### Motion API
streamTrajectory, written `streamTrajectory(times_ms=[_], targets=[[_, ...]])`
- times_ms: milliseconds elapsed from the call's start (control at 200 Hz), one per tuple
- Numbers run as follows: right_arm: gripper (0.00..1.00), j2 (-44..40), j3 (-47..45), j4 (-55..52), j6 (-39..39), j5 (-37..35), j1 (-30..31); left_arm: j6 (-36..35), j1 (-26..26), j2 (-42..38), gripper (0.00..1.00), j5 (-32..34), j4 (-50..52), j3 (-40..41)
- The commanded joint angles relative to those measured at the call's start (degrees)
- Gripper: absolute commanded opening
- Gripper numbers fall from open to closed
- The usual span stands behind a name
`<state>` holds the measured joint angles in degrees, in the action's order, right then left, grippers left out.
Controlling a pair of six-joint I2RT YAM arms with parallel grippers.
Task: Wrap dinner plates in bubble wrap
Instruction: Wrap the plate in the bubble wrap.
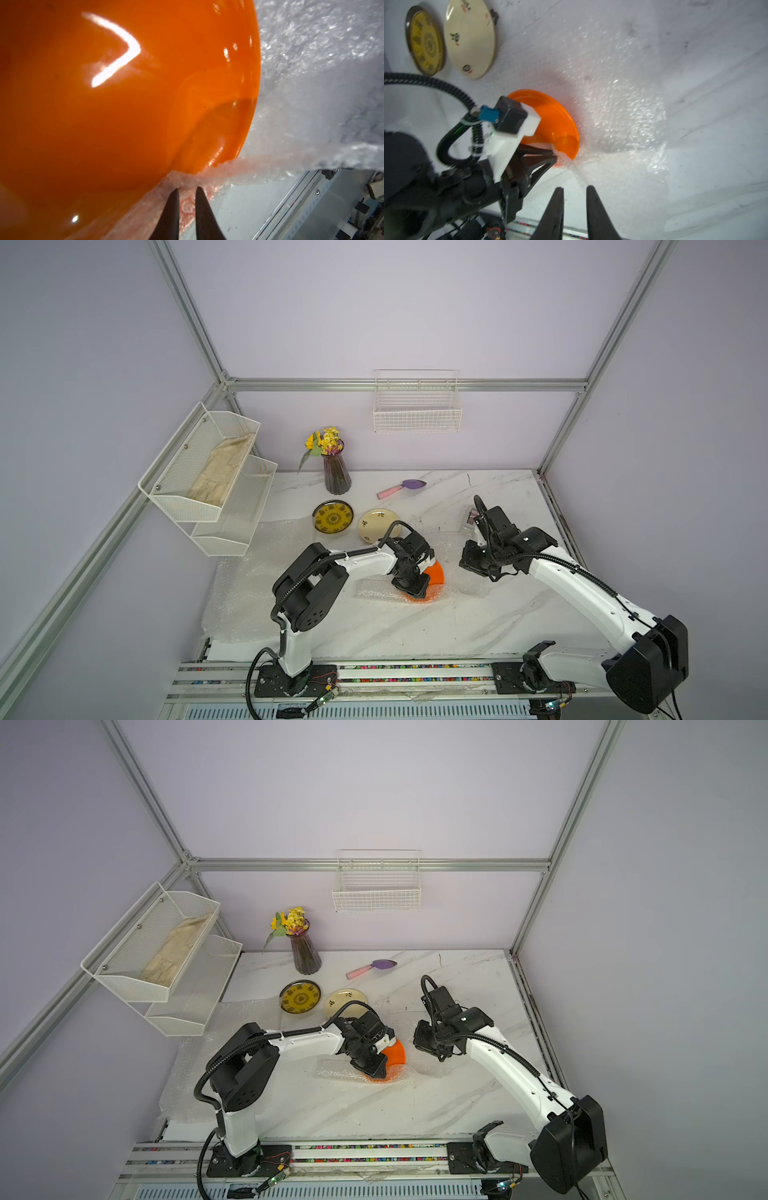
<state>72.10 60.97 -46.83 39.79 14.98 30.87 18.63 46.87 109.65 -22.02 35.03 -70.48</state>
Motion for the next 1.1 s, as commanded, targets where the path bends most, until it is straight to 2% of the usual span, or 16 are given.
streamTrajectory(times_ms=[0,105,180,415,475,625,780,925,1095], targets=[[0.20,2.03,-5.21,7.63,3.07,15.56,4.08,-1.30,-0.06,2.67,0.17,0.79,3.02,2.28],[0.17,3.87,-9.18,15.58,7.14,17.47,5.86,-1.10,-0.31,2.34,0.18,0.76,3.35,2.19],[0.12,6.25,-10.38,17.05,7.39,17.58,5.87,-1.31,-0.44,2.49,0.18,0.67,4.05,1.89],[0.08,11.86,-13.20,15.11,7.25,0.62,-0.01,-1.51,-0.98,1.21,0.19,0.77,4.96,3.13],[0.05,13.14,-13.79,14.78,5.54,-2.05,-1.77,-1.58,-1.17,1.03,0.18,0.83,5.05,3.65],[0.05,14.97,-15.11,14.40,1.66,-8.37,-6.19,-1.74,-1.78,1.09,0.18,0.57,5.14,4.96],[0.05,15.26,-16.64,14.35,-1.49,-9.01,-11.98,-1.62,-2.27,1.21,0.19,0.51,5.23,5.76],[0.05,11.61,-16.57,12.14,-4.50,-9.07,-18.14,-1.49,-2.71,1.45,0.18,0.34,5.07,6.00],[0.17,3.23,-14.86,4.26,-7.30,-6.97,-22.74,-1.52,-2.75,2.16,0.19,-0.48,5.06,5.60]])
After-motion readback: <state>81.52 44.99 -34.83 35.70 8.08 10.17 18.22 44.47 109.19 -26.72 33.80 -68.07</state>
